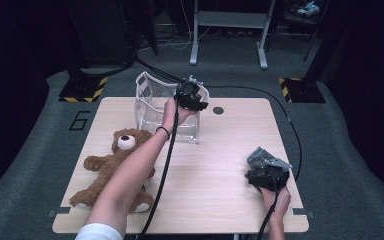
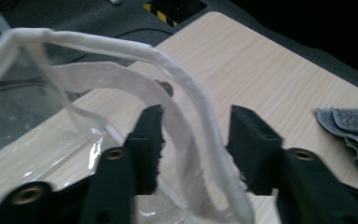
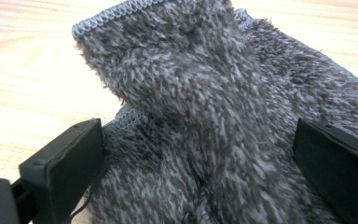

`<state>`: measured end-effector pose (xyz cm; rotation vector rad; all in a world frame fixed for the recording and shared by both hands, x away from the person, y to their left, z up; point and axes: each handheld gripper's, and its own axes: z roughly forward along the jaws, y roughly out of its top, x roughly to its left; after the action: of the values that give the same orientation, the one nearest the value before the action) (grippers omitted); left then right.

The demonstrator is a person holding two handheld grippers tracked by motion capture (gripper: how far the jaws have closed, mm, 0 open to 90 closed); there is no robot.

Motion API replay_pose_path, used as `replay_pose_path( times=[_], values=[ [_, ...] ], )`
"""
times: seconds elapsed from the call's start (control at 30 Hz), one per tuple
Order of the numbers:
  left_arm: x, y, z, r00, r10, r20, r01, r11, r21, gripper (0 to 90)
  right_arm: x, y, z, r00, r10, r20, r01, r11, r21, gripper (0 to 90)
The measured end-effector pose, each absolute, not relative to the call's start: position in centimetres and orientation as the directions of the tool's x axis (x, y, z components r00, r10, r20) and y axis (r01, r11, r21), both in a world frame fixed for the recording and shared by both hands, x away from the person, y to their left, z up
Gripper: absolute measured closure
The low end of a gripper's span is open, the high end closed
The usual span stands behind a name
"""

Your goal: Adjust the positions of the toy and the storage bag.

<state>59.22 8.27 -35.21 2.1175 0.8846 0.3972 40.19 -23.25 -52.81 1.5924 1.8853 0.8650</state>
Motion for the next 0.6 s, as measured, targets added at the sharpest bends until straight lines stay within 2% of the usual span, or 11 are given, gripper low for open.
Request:
replay_pose_path(
  times=[0.13,0.27,0.37,0.47,0.6],
  values=[
    [59.3,10.4,-34.0,0.683,0.729,-0.051,0.475,-0.390,0.789,35.1,40.2,-23.2,-52.8,-0.173,0.985,0.016,0.653,0.103,0.750,2.2],
    [59.2,13.1,-32.8,0.634,0.770,-0.076,0.482,-0.316,0.817,28.3,40.1,-23.2,-52.8,-0.173,0.985,0.005,0.659,0.112,0.744,2.2],
    [59.1,14.6,-32.4,0.614,0.785,-0.083,0.486,-0.293,0.823,24.6,40.2,-23.2,-52.9,-0.177,0.984,0.000,0.650,0.116,0.751,2.2],
    [59.2,18.0,-31.6,0.569,0.816,-0.101,0.498,-0.244,0.832,22.7,40.2,-23.2,-52.8,-0.173,0.985,0.001,0.656,0.115,0.746,2.2],
    [59.3,20.8,-30.9,0.517,0.852,-0.084,0.504,-0.223,0.835,21.2,40.2,-23.2,-52.8,-0.176,0.984,-0.003,0.655,0.120,0.746,2.2]
  ],
)
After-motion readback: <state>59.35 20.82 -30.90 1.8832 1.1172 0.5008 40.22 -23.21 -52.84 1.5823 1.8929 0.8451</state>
